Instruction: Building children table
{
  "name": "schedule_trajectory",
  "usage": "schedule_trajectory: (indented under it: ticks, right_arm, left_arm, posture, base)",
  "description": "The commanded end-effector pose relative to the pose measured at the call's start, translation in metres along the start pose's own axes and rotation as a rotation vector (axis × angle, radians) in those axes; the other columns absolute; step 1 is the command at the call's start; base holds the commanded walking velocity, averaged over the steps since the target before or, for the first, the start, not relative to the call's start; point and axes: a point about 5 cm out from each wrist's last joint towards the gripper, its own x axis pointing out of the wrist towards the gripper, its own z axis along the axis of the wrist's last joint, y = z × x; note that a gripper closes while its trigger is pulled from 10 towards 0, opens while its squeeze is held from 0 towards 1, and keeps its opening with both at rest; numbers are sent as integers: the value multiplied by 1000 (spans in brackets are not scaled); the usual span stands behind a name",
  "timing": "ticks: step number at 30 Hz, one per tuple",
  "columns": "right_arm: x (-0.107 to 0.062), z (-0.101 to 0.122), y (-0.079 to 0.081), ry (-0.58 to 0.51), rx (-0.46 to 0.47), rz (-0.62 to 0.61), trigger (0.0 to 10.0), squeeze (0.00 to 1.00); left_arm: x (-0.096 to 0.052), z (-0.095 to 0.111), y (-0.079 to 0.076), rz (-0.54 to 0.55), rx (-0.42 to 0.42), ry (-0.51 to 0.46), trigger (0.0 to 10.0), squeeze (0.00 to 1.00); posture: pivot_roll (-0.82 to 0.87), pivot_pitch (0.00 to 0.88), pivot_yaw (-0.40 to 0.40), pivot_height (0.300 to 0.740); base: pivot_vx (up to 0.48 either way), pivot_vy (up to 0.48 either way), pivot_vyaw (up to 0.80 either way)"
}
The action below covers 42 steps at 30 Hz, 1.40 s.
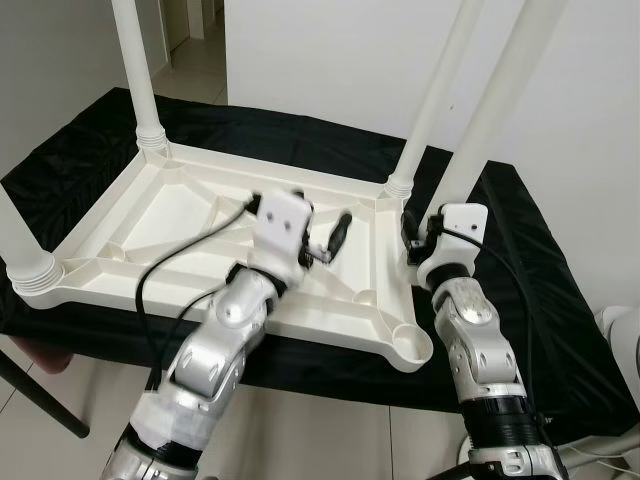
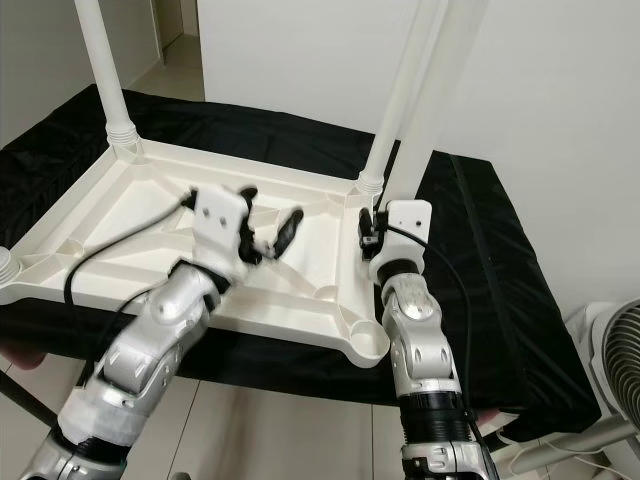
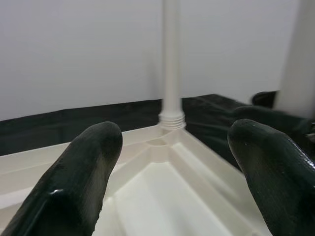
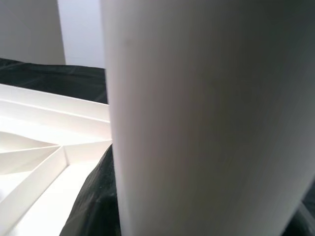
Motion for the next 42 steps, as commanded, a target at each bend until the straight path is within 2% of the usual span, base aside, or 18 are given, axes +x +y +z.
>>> schedule_trajectory:
  ticks: [1,4,8,10,18,19,20,23,28,31,35,39,42]
  right_arm:
    - [-2,2,-3,-22,-19,9,10000,0]
    - [-9,-3,-4,-17,-15,11,10000,0]
    - [-12,-6,-3,-14,-20,16,10000,0]
    - [-15,-8,-1,-9,-19,33,10000,0]
    - [-22,-11,7,-16,-29,98,10000,0]
    - [-22,-11,7,-16,-29,98,10000,0]
    - [-23,-11,8,-19,-11,95,10000,0]
    - [-23,-11,9,-23,-13,94,10000,0]
    - [-26,-11,12,-31,-1,107,10000,0]
    - [-34,-14,15,-35,30,122,10000,0]
    - [-46,-19,14,-31,75,125,10000,0]
    - [-54,-22,15,-29,99,134,10000,0]
    - [-54,-22,15,-29,99,134,10000,0]
  left_arm:
    - [-4,2,-22,-329,-20,-21,10000,0]
    - [-12,-9,-30,-413,3,11,10000,0]
    - [-17,-16,-32,-458,2,49,10000,0]
    - [-24,-23,-36,-529,17,85,10000,0]
    - [-36,-35,-41,-621,8,153,10000,0]
    - [-36,-35,-41,-621,8,153,10000,0]
    - [-37,-42,-40,-623,67,177,10000,0]
    - [-37,-48,-39,-614,110,206,10000,0]
    - [-37,-55,-38,-591,89,262,10000,0]
    - [-36,-60,-38,-562,50,310,10000,0]
    - [-38,-66,-39,-565,50,357,10000,0]
    - [-40,-65,-41,-583,48,344,10000,0]
    - [-40,-65,-41,-583,48,344,10000,0]
  posture:
    - [-28,6,-105,740]
    - [-28,0,-99,740]
    - [-28,0,-98,740]
    - [-21,0,-103,740]
    - [-12,0,-102,740]
    - [-12,0,-102,740]
    - [-11,0,-104,740]
    - [-9,0,-107,740]
    - [-11,0,-113,740]
    - [-11,0,-114,740]
    - [-12,0,-119,740]
    - [-15,0,-121,740]
    - [-15,0,-121,740]
  base:
    - [0,0,0]
    - [0,0,0]
    - [0,0,0]
    - [0,0,0]
    - [0,0,0]
    - [0,0,0]
    - [0,0,0]
    - [0,0,0]
    - [0,0,0]
    - [0,0,0]
    - [0,0,0]
    - [0,0,0]
    - [0,0,0]
